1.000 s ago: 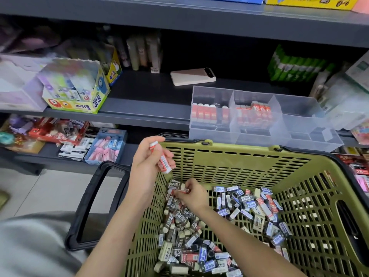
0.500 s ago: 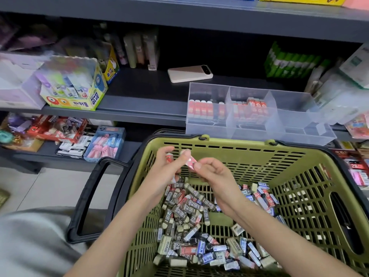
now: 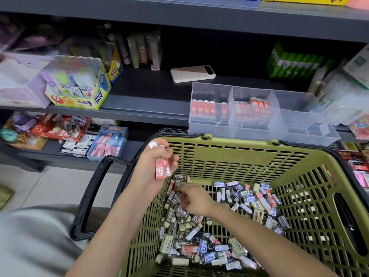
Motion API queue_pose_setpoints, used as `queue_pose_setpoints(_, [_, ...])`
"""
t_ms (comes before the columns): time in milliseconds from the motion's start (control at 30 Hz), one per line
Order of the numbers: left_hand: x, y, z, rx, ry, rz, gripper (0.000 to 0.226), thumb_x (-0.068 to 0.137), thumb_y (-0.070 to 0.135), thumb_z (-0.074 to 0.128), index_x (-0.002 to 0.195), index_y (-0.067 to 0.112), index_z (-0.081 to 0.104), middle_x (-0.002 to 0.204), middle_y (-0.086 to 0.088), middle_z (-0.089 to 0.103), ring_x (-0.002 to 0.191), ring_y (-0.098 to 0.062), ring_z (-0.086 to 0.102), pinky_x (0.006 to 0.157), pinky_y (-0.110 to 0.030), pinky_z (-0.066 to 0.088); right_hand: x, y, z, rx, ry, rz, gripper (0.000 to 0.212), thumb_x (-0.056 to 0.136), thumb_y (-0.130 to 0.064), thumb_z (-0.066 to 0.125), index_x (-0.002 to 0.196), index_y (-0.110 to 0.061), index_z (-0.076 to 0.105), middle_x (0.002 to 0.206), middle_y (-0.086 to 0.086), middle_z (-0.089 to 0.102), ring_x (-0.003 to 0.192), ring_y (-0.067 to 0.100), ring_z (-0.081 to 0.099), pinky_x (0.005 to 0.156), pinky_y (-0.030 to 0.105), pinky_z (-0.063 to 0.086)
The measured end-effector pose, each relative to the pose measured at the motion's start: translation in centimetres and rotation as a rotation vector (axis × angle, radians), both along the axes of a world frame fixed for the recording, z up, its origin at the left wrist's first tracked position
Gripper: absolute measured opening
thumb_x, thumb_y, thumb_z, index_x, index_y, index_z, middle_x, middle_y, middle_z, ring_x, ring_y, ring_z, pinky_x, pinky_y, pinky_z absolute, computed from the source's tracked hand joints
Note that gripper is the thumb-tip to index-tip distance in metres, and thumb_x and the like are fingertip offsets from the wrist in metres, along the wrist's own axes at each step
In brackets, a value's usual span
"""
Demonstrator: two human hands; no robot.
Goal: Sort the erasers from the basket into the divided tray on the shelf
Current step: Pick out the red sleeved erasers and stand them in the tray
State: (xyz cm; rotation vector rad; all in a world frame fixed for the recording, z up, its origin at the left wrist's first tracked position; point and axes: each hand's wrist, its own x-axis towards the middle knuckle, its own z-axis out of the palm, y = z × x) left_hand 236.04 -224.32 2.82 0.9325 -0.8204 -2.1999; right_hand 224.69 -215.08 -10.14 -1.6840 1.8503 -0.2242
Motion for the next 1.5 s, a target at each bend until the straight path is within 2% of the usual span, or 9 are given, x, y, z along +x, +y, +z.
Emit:
queue_pose_setpoints(333, [-0.2, 0.2, 0.2, 0.047, 0.03, -0.13, 0.033, 0.062, -0.004, 0.062, 0.093, 0.008, 0.059, 0.063, -0.005, 0.056, 0.051, -0.014, 0.053, 0.037, -0.018, 0.036, -2.5, 3.1, -2.5, 0.195, 0.135, 0.025, 0.007, 0.077, -0.014, 0.063, 0.083, -0.013, 0.061, 0.083, 0.0, 0.062, 0.087, 0.017, 0.055, 0.108, 0.032, 0.034])
queue_pose_setpoints(433, [-0.2, 0.2, -0.2, 0.039, -0.009, -0.155, 0.033, 0.063, -0.003, 0.065, 0.094, 0.008, 0.059, 0.062, -0.003, 0.058, 0.052, -0.014, 0.055, 0.038, -0.018, 0.037, -2.7, 4.0, -2.1, 0.229, -0.052, -0.178, 0.019, 0.08, -0.024, 0.07, 0.092, -0.009, 0.067, 0.087, 0.004, 0.066, 0.076, 0.015, 0.057, 0.081, 0.029, 0.05])
queue_pose_setpoints(533, [-0.4, 0.4, -0.9, 0.074, -0.123, -0.182, 0.035, 0.059, 0.001, 0.069, 0.092, 0.007, 0.057, 0.058, -0.001, 0.059, 0.049, -0.012, 0.053, 0.038, -0.018, 0.038, -3.7, 4.9, -0.7, 0.239, -0.235, -0.399, 0.018, 0.081, -0.023, 0.071, 0.094, -0.012, 0.067, 0.084, -0.002, 0.064, 0.065, 0.006, 0.055, 0.06, 0.019, 0.045])
queue_pose_setpoints(633, [-0.9, 1.0, -1.5, 0.103, -0.281, -0.248, 0.038, 0.057, 0.008, 0.076, 0.089, 0.008, 0.055, 0.06, -0.001, 0.058, 0.049, -0.011, 0.052, 0.041, -0.019, 0.041, -4.7, 5.5, 2.3, 0.204, -0.608, -0.6, 0.013, 0.08, -0.021, 0.072, 0.079, -0.01, 0.066, 0.067, -0.006, 0.06, 0.05, 0.003, 0.048, 0.053, 0.018, 0.039])
queue_pose_setpoints(800, [-2.0, 2.5, -1.9, -0.043, -0.345, -0.392, 0.036, 0.063, 0.026, 0.082, 0.086, 0.016, 0.055, 0.078, -0.001, 0.063, 0.061, -0.011, 0.059, 0.058, -0.026, 0.045, -4.9, 5.5, 8.6, 0.21, -1.041, -0.63, 0.046, 0.07, -0.034, 0.074, 0.094, 0.003, 0.062, 0.066, 0.006, 0.061, 0.047, 0.01, 0.038, 0.044, 0.02, 0.025])
queue_pose_setpoints(1067, [-3.1, 4.4, -2.1, 0.057, -0.241, -0.521, 0.027, 0.064, 0.006, 0.077, 0.086, 0.012, 0.061, 0.072, -0.004, 0.065, 0.057, -0.014, 0.063, 0.046, -0.023, 0.048, -2.2, 4.6, 12.5, -0.08, -0.753, -0.504, 0.015, 0.077, -0.023, 0.075, 0.084, -0.01, 0.072, 0.071, -0.001, 0.069, 0.061, 0.003, 0.06, 0.06, 0.015, 0.046])
queue_pose_setpoints(1300, [-2.7, 2.8, -2.8, 0.305, -0.081, -0.335, 0.019, 0.06, -0.003, 0.062, 0.076, 0.005, 0.057, 0.072, -0.015, 0.065, 0.066, -0.029, 0.069, 0.058, -0.038, 0.057, -5.6, 5.8, 13.6, -0.071, -1.203, -0.475, 0.016, 0.087, -0.01, 0.059, 0.096, 0.002, 0.063, 0.104, 0.029, 0.064, 0.058, 0.014, 0.059, 0.049, 0.021, 0.049])
queue_pose_setpoints(1400, [-2.6, 3.0, -2.7, 0.321, -0.04, -0.403, 0.018, 0.063, -0.004, 0.063, 0.081, 0.0, 0.066, 0.089, -0.025, 0.069, 0.09, -0.042, 0.069, 0.069, -0.05, 0.057, -5.8, 5.7, 13.6, -0.118, -1.194, -0.516, 0.024, 0.085, -0.021, 0.059, 0.093, 0.0, 0.066, 0.085, 0.012, 0.071, 0.051, 0.009, 0.057, 0.044, 0.017, 0.045])
queue_pose_setpoints(1500, [-2.6, 3.3, -2.6, 0.29, -0.021, -0.45, 0.03, 0.069, 0.003, 0.069, 0.099, 0.0, 0.071, 0.106, -0.025, 0.068, 0.097, -0.04, 0.067, 0.072, -0.049, 0.056, -4.8, 5.3, 13.0, -0.167, -0.893, -0.538, 0.015, 0.077, -0.027, 0.07, 0.083, -0.013, 0.073, 0.075, -0.004, 0.07, 0.062, 0.006, 0.06, 0.057, 0.016, 0.045])
